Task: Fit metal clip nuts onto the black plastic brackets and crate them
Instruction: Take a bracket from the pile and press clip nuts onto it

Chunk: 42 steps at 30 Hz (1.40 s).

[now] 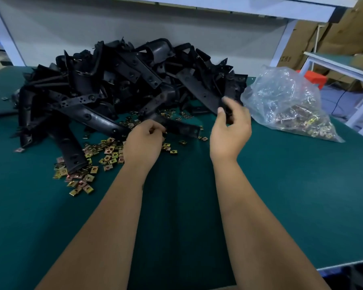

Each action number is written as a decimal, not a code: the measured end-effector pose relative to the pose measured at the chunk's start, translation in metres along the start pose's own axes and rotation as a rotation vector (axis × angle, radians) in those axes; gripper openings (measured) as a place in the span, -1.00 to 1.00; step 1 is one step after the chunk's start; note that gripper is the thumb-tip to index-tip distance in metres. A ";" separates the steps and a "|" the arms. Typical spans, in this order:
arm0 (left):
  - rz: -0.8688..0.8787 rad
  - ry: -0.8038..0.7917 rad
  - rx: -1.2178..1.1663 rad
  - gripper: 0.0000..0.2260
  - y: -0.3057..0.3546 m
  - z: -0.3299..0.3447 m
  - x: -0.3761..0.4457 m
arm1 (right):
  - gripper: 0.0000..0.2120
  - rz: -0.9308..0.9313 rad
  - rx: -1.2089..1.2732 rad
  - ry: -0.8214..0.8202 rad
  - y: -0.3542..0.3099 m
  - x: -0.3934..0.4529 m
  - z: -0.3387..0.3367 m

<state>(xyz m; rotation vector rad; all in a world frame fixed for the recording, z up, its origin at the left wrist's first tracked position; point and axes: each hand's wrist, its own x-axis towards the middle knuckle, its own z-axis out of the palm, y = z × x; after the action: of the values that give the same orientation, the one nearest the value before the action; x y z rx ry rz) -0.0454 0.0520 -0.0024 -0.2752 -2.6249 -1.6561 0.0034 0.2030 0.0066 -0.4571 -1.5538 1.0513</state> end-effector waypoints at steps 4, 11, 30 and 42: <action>-0.008 -0.017 -0.053 -0.78 0.002 -0.001 -0.002 | -0.52 0.101 0.038 0.074 -0.007 0.002 -0.002; 0.006 -0.117 -0.599 -0.88 0.015 -0.001 -0.004 | -0.43 0.118 0.214 -0.262 -0.023 -0.027 0.019; -0.162 0.189 -1.005 -0.83 0.003 -0.031 0.012 | -0.54 -0.042 -0.513 -0.928 -0.010 -0.036 0.029; -0.215 0.062 -0.947 -0.82 0.011 -0.011 0.008 | -0.77 -0.270 -0.627 -0.858 -0.011 -0.036 0.031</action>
<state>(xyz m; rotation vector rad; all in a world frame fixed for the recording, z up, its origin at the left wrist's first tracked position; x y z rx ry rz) -0.0521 0.0476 0.0135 0.0613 -1.6702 -2.7973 -0.0126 0.1582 -0.0040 -0.1888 -2.6486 0.5300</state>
